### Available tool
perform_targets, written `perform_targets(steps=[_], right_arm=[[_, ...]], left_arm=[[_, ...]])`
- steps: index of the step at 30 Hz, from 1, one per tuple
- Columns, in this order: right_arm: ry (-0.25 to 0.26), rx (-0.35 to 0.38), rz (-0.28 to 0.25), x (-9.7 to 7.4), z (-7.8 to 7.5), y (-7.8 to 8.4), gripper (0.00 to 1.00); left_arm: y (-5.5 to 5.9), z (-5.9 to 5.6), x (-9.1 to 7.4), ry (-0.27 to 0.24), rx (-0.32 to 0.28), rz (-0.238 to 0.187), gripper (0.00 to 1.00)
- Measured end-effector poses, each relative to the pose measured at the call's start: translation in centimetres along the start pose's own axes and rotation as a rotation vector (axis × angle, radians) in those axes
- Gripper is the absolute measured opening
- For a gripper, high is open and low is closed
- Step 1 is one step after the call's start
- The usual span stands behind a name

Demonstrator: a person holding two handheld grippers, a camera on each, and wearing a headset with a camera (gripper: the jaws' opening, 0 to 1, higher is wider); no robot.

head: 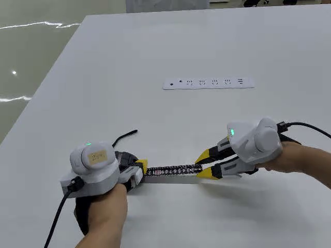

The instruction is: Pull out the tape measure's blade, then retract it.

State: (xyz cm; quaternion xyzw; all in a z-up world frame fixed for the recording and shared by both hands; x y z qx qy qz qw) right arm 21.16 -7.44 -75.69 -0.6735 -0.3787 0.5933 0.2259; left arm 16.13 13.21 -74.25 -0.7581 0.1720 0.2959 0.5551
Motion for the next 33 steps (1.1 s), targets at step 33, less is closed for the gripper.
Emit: perform_targets(steps=[33], right_arm=[[-0.004, -0.001, -0.009, 1.3, 0.1, -1.1, 0.14]], left_arm=[[-0.1, 0.1, 0.1, 0.006, -0.004, 0.002, 0.60]])
Point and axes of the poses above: the centre of the closed fingertips' face, and the gripper's own axes: x roughly forward along the fingers, z roughly to its left, y roughly out of its underside, the point moved 5 cm from there along -x, roughly backward along the fingers, and after that the axes turned 7 degrees about -x, right-handed, at the moved point
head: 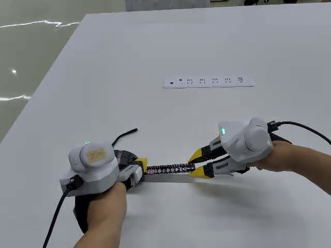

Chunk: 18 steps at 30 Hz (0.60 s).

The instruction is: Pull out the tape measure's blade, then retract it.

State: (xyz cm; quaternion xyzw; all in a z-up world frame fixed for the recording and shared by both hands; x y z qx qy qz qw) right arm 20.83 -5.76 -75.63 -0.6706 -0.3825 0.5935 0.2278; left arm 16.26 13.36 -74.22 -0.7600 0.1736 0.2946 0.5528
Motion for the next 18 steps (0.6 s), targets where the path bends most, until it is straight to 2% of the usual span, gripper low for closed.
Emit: perform_targets(steps=[2, 9, 14, 16, 18], right_arm=[[0.001, 0.000, 0.000, 0.14, -0.06, 0.03, 0.14], [0.002, 0.001, -0.001, 0.46, -0.21, -0.02, 0.14], [0.002, 0.003, -0.001, 0.62, -0.12, -0.25, 0.14], [0.002, 0.004, -0.002, 0.71, -0.06, -0.39, 0.14], [0.001, 0.002, -0.001, 0.89, -0.11, -0.33, 0.14]], left_arm=[[-0.01, 0.20, 0.37, 0.000, -0.001, 0.000, 0.60], [0.03, -0.03, 0.08, 0.000, -0.002, 0.000, 0.60], [-0.37, -0.37, 0.40, 0.006, 0.004, 0.003, 0.60], [0.02, -0.27, 0.00, 0.006, 0.004, 0.004, 0.60], [0.04, -0.04, 0.29, 0.007, 0.005, 0.004, 0.60]])
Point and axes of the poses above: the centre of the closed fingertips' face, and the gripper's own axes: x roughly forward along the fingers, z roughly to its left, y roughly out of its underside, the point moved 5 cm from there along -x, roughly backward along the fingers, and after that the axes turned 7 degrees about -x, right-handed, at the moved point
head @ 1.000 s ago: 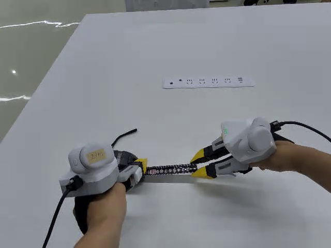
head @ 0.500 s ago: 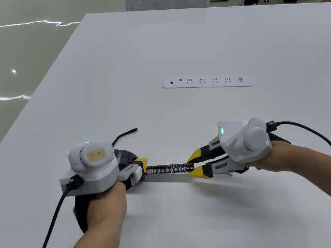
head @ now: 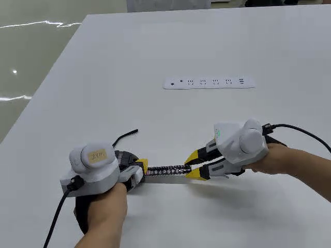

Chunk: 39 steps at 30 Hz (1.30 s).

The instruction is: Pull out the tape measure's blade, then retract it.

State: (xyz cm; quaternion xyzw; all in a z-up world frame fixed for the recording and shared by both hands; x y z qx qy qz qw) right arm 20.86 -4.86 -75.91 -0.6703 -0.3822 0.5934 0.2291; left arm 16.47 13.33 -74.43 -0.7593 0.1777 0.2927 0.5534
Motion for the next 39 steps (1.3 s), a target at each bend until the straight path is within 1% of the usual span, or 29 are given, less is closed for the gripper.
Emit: perform_targets(steps=[2, 5, 6, 10, 12, 14, 18, 19, 22, 24, 27, 31, 35, 38, 39], right_arm=[[0.000, 0.000, 0.000, 0.0, 0.0, 0.0, 0.14], [0.000, -0.001, 0.002, 0.0, 0.2, -0.2, 0.14], [0.000, -0.002, 0.002, 0.2, 0.0, 0.0, 0.14], [-0.001, -0.001, 0.003, 0.2, 0.0, -0.2, 0.14], [-0.002, 0.000, 0.002, 0.3, 0.0, -0.2, 0.14], [-0.002, -0.001, 0.003, 0.4, 0.0, -0.2, 0.14], [-0.004, 0.000, 0.003, 0.6, 0.0, -0.3, 0.14], [-0.004, -0.002, 0.003, 0.6, 0.0, -0.3, 0.14], [-0.004, -0.001, 0.002, 0.9, -0.1, -0.3, 0.14], [-0.005, -0.003, 0.002, 0.9, 0.0, -0.5, 0.14], [-0.005, -0.004, 0.003, 1.0, -0.1, -0.5, 0.14], [-0.005, -0.003, 0.004, 1.1, -0.1, -0.6, 0.14], [-0.005, -0.001, 0.004, 1.3, 0.0, -0.6, 0.14], [-0.005, -0.001, 0.004, 1.4, 0.0, -0.8, 0.14], [-0.005, 0.000, 0.004, 1.4, 0.0, -0.9, 0.14]], left_arm=[[-0.1, 0.3, 0.3, 0.000, 0.000, 0.000, 0.60], [0.0, 0.0, -0.1, 0.001, 0.000, 0.001, 0.60], [0.0, 0.0, -0.1, 0.001, 0.001, 0.001, 0.60], [0.1, 0.0, 0.0, 0.001, 0.001, 0.001, 0.60], [0.0, 0.3, 0.3, 0.001, 0.001, 0.002, 0.60], [0.0, 0.1, 0.0, 0.001, 0.001, 0.001, 0.60], [0.0, 0.1, 0.1, 0.001, 0.003, 0.002, 0.60], [0.0, 0.0, -0.1, 0.001, 0.002, 0.002, 0.60], [0.0, 0.2, 0.1, 0.000, 0.000, 0.000, 0.60], [0.1, -0.1, -0.5, 0.000, 0.000, 0.000, 0.60], [0.0, -0.1, -0.3, -0.002, -0.001, -0.003, 0.60], [0.1, -0.2, -0.6, -0.002, -0.001, -0.004, 0.60], [-0.3, -0.1, 0.3, 0.002, 0.006, -0.002, 0.60], [-0.3, -0.1, 0.4, 0.005, 0.007, -0.001, 0.60], [-0.1, -0.1, 0.0, 0.006, 0.007, -0.001, 0.60]])
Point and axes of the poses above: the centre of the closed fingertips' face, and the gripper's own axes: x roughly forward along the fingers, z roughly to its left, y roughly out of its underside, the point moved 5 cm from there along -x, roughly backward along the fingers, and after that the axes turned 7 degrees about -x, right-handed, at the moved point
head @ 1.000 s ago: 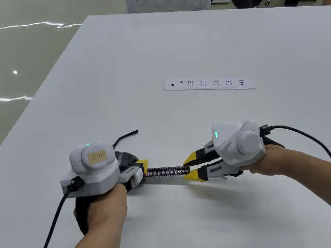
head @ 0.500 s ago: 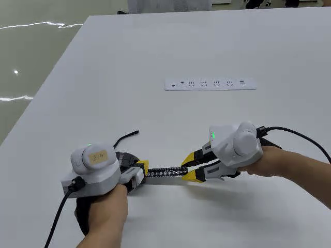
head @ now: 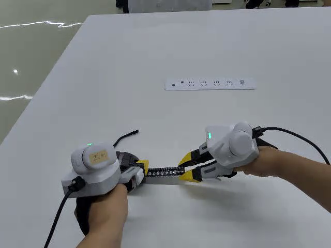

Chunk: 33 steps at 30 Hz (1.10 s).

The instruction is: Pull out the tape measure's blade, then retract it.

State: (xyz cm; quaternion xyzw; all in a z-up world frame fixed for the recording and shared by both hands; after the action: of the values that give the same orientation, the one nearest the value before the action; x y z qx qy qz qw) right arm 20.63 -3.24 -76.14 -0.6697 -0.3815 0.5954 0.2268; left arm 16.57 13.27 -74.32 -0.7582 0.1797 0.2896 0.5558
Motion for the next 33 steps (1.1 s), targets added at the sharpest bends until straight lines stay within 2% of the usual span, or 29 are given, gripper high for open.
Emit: perform_targets(steps=[5, 8, 15, 16, 19, 31, 33], right_arm=[[-0.001, -0.002, 0.000, 0.3, 0.0, -0.2, 0.14], [0.000, -0.002, 0.002, 0.5, -0.1, -0.1, 0.14], [0.000, -0.005, 0.003, 0.7, 0.0, -0.4, 0.14], [-0.001, -0.005, 0.002, 0.8, 0.0, -0.5, 0.14], [0.000, -0.004, 0.001, 1.0, 0.0, -0.6, 0.14], [-0.002, -0.008, -0.002, 1.5, 0.0, -0.9, 0.14], [-0.003, -0.007, -0.003, 1.6, 0.0, -1.0, 0.14]], left_arm=[[0.2, -0.1, -0.4, 0.000, -0.001, 0.000, 0.60], [-0.2, 0.1, 0.6, 0.003, 0.003, 0.001, 0.60], [0.0, 0.4, 0.2, 0.003, 0.003, 0.000, 0.60], [-0.1, -0.1, 0.2, 0.005, 0.006, 0.001, 0.60], [0.1, -0.1, -0.3, 0.005, 0.006, 0.000, 0.61], [0.2, 0.0, -0.3, 0.005, 0.006, 0.000, 0.61], [0.2, 0.3, 0.2, 0.004, 0.006, 0.001, 0.61]])
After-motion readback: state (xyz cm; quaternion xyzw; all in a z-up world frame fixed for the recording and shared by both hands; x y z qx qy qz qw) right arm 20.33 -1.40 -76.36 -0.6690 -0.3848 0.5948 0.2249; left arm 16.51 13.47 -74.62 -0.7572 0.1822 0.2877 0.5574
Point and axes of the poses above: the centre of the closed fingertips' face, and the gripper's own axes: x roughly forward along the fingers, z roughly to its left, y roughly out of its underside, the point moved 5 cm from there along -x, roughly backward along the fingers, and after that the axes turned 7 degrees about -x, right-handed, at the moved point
